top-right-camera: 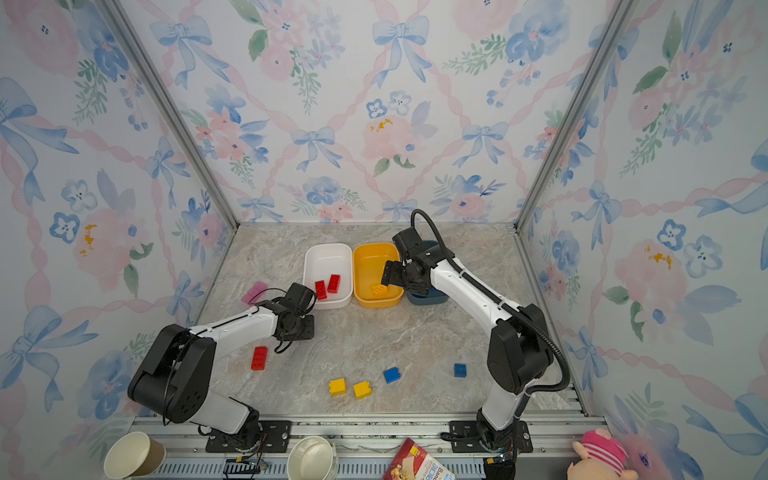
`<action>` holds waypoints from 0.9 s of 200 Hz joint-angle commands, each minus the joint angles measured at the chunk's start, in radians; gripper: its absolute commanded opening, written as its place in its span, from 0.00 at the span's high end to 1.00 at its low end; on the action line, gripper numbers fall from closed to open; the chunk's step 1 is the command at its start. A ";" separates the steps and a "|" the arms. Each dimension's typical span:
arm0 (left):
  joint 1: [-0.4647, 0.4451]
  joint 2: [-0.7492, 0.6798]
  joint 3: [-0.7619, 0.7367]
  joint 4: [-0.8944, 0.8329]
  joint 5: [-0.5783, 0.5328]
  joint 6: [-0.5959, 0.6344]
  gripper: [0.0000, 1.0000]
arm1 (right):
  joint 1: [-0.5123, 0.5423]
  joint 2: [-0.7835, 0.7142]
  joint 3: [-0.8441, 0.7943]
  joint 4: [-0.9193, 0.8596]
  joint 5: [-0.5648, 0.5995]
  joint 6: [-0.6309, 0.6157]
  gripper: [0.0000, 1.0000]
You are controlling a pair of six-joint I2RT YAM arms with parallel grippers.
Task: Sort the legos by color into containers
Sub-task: 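Lower the left gripper onto a small red brick while the right lifts, then carry the red brick with the left gripper over the white bin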
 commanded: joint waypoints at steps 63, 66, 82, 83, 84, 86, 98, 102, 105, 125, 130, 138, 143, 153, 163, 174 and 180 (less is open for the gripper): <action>-0.024 -0.120 -0.011 -0.033 -0.032 -0.064 0.75 | -0.016 -0.056 -0.039 0.005 -0.010 0.014 0.08; -0.024 -0.130 -0.010 -0.032 -0.036 -0.067 0.75 | -0.018 -0.056 -0.041 0.006 -0.011 0.015 0.08; -0.029 -0.180 0.003 -0.032 -0.060 -0.077 0.76 | -0.018 -0.059 -0.046 0.009 -0.016 0.018 0.08; -0.030 -0.184 0.004 -0.032 -0.061 -0.077 0.76 | -0.018 -0.059 -0.046 0.009 -0.016 0.017 0.08; -0.029 -0.187 0.006 -0.032 -0.062 -0.077 0.76 | -0.018 -0.059 -0.046 0.010 -0.016 0.017 0.08; -0.030 -0.191 0.009 -0.032 -0.065 -0.078 0.76 | -0.018 -0.060 -0.048 0.010 -0.019 0.018 0.08; -0.033 -0.216 0.026 -0.032 -0.079 -0.079 0.76 | -0.019 -0.063 -0.051 0.014 -0.021 0.018 0.08; -0.033 -0.222 0.033 -0.032 -0.082 -0.078 0.76 | -0.020 -0.065 -0.053 0.015 -0.022 0.019 0.08; -0.033 -0.225 0.039 -0.033 -0.085 -0.077 0.76 | -0.019 -0.065 -0.053 0.016 -0.024 0.020 0.08; -0.034 -0.228 0.088 -0.030 -0.091 -0.066 0.77 | -0.019 -0.073 -0.063 0.025 -0.028 0.026 0.07; -0.034 -0.222 0.104 -0.030 -0.091 -0.060 0.77 | -0.019 -0.075 -0.065 0.026 -0.030 0.028 0.06; -0.034 -0.208 0.130 -0.030 -0.090 -0.050 0.77 | -0.019 -0.078 -0.067 0.028 -0.032 0.030 0.05; -0.033 -0.197 0.147 -0.029 -0.089 -0.045 0.77 | -0.019 -0.079 -0.071 0.031 -0.033 0.031 0.04; -0.033 -0.169 0.182 -0.027 -0.083 -0.032 0.77 | -0.020 -0.079 -0.073 0.031 -0.037 0.033 0.03; -0.032 -0.136 0.217 -0.024 -0.080 -0.020 0.77 | -0.020 -0.079 -0.076 0.030 -0.038 0.033 0.02; -0.033 -0.091 0.263 -0.017 -0.081 0.000 0.77 | -0.019 -0.105 -0.081 0.031 -0.039 0.034 0.01; -0.031 -0.064 0.289 -0.012 -0.081 0.012 0.77 | -0.020 -0.111 -0.085 0.033 -0.040 0.035 0.00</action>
